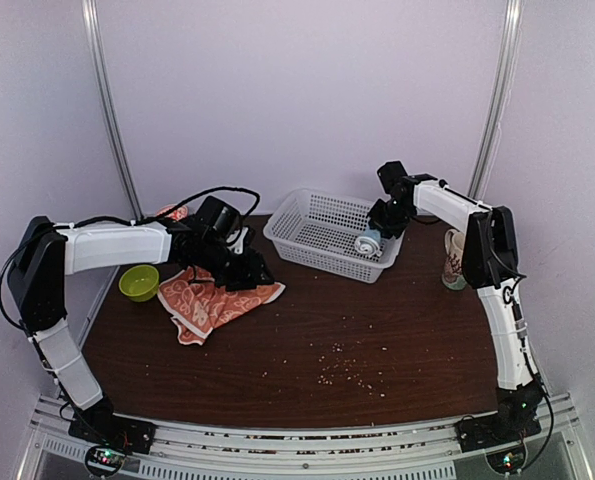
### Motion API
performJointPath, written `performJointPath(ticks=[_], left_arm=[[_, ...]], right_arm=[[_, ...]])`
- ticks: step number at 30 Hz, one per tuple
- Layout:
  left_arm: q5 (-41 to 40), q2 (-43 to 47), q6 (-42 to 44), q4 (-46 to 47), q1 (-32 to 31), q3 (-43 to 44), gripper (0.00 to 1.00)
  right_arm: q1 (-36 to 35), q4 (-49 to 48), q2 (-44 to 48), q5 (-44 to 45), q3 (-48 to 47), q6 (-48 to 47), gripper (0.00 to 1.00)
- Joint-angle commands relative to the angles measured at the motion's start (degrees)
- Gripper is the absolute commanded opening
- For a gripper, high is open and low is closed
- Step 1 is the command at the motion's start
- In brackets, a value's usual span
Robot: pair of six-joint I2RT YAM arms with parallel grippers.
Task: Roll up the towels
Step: Place the towel in the bin.
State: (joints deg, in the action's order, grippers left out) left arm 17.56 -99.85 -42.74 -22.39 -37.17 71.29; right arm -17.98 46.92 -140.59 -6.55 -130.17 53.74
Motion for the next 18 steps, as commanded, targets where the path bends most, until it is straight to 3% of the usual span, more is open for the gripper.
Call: performJointPath(ticks=[1,18], left_arm=[[1.15,-0.79,0.11,1.96,0.43,-0.27,0.51],[2.39,-1.48,0.1,2.28,0.43,-0.36,0.51]], right_arm=[[-0.23,1.68,-1.42,1.96,-2.84,-0.14,0.32],[-0.15,4.06,-0.15,3.92,-3.86,-1.31,0.6]])
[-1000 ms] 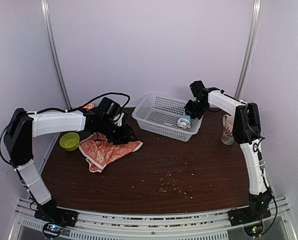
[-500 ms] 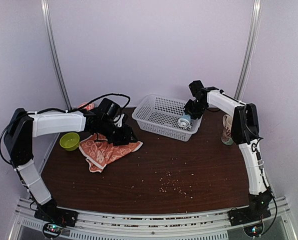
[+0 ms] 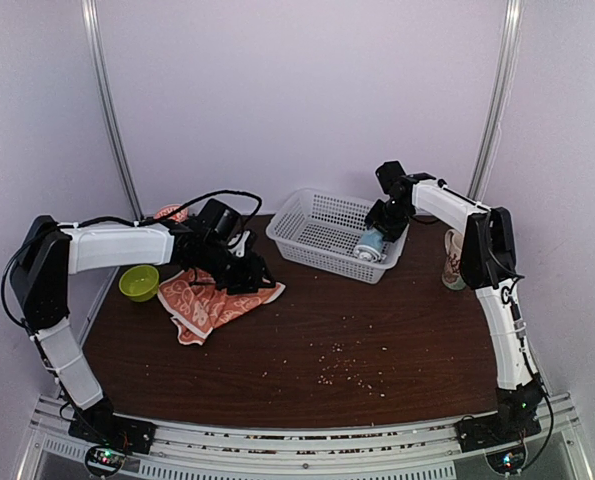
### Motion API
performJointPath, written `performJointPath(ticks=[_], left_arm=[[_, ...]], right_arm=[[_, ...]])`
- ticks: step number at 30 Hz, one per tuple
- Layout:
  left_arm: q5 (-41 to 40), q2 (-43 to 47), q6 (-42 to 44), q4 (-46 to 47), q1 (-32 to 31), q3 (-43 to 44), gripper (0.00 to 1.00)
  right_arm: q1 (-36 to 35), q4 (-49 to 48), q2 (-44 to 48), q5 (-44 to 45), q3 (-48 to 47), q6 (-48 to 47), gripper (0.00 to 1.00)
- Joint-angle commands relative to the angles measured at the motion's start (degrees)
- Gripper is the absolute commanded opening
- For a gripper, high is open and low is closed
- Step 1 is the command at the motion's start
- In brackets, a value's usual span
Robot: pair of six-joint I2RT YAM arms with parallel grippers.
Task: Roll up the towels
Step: Place the towel in the bin.
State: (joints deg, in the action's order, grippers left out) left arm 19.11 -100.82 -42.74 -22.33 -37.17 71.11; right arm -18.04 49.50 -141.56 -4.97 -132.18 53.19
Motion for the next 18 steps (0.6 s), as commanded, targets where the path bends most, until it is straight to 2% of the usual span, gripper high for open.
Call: performJointPath(ticks=[1,7,11,14,18], left_arm=[[0.91,-0.52,0.1,2.2,0.43,-0.18,0.51],[0.97,-0.47,0.07,2.2,0.42,-0.18,0.51],[1.09,-0.48,0.11,2.24,0.39,-0.02,0.51],[1.06,-0.52,0.06,2.53,0.4,-0.01,0.51],[1.17,-0.82,-0.13,2.64,0.37,-0.01,0.51]], right_arm=[[-0.16,1.44,1.02,2.27,-1.85,-0.84,0.61],[-0.09,0.6,3.1,1.07,-1.81,-1.07,0.7],[-0.36,0.11,5.79,0.4,-1.36,-1.14,0.72],[-1.27,-0.41,7.7,-0.25,-1.33,-1.73,0.71],[-3.6,-2.77,7.96,-3.4,-1.31,-1.57,0.63]])
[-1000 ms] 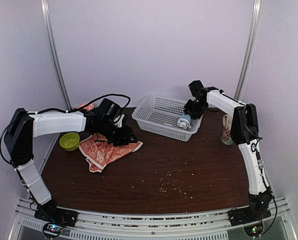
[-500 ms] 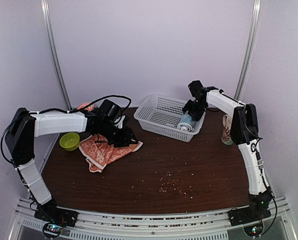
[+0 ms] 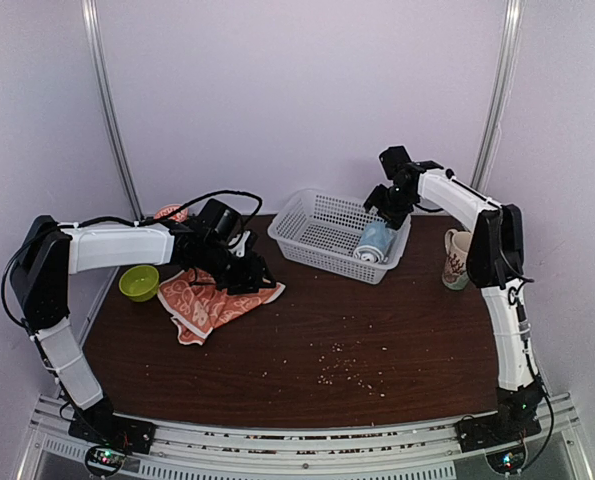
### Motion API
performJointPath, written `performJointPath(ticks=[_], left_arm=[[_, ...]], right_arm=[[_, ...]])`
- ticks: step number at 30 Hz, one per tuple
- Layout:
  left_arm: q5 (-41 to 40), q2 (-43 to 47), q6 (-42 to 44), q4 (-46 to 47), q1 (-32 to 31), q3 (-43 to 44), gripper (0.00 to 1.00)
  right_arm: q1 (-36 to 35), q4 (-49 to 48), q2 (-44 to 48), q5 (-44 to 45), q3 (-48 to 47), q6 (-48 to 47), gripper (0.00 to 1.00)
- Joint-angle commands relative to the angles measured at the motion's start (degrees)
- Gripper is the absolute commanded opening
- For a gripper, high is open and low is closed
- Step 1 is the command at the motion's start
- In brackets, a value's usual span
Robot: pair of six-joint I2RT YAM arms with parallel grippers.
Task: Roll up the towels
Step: Place the towel in the bin, then adjust the bin at the corner of the board.
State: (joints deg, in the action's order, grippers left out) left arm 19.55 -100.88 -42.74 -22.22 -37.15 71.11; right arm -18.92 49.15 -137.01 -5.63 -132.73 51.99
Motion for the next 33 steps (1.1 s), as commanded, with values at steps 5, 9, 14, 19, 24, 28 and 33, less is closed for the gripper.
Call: performJointPath(ticks=[5,9,14,19,24,28,33], left_arm=[[0.6,-0.81,-0.08,2.3,0.38,-0.15,0.51],[0.23,-0.67,0.05,1.73,0.39,-0.18,0.51],[-0.04,-0.37,0.26,1.42,0.36,-0.27,0.51],[-0.21,-0.37,0.42,1.45,0.39,-0.51,0.51],[0.0,-0.63,0.36,1.66,0.41,-0.45,0.51],[-0.11,-0.39,0.33,1.71,0.37,-0.69,0.51],[-0.13,-0.28,0.28,1.67,0.43,-1.14,0.51]], right_arm=[[-4.87,-6.8,-0.12,-8.97,-1.1,2.15,0.55],[-5.74,-7.13,-3.94,-9.89,-3.23,3.87,0.54],[-5.38,-4.08,-6.43,-6.53,-5.21,4.41,0.56],[-4.02,0.79,-7.36,-3.53,-5.62,2.32,0.58],[-2.69,3.07,-6.73,-2.17,-4.46,1.08,0.58],[-1.7,3.52,-5.34,-0.62,-3.08,0.38,0.58],[-0.45,3.14,-3.62,-0.01,-0.48,-0.34,0.59]])
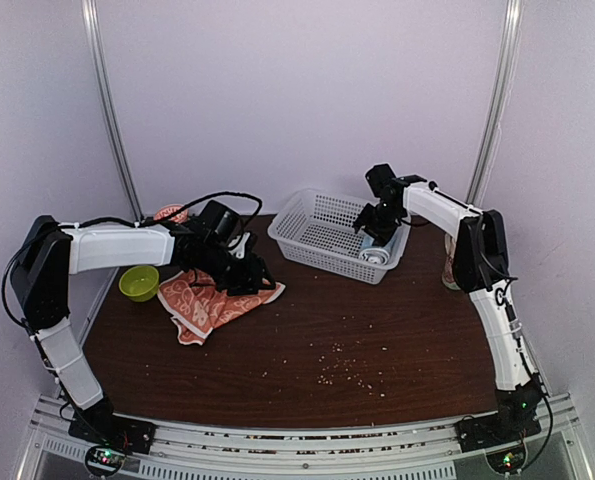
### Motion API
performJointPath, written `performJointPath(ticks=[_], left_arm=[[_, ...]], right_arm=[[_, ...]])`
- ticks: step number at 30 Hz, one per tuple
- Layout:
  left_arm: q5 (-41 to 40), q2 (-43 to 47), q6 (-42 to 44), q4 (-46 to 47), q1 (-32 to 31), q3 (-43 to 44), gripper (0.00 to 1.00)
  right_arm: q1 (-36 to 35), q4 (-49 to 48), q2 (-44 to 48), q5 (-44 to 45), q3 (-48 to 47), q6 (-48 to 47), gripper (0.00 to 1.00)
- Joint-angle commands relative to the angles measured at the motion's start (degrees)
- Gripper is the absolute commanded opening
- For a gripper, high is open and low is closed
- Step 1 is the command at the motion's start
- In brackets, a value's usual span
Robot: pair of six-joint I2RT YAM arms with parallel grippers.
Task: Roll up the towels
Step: Adjust the bin at the corner of the board.
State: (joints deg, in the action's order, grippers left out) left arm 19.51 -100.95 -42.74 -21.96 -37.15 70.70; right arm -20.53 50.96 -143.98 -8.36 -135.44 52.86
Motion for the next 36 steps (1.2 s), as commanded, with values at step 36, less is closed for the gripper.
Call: performJointPath(ticks=[36], left_arm=[[-29.23,33.77,-8.41,-12.13,4.22,-26.19,0.71]], right_arm=[[-26.03,-26.82,60.32,-1.57,68.71,-19.79,0.59]])
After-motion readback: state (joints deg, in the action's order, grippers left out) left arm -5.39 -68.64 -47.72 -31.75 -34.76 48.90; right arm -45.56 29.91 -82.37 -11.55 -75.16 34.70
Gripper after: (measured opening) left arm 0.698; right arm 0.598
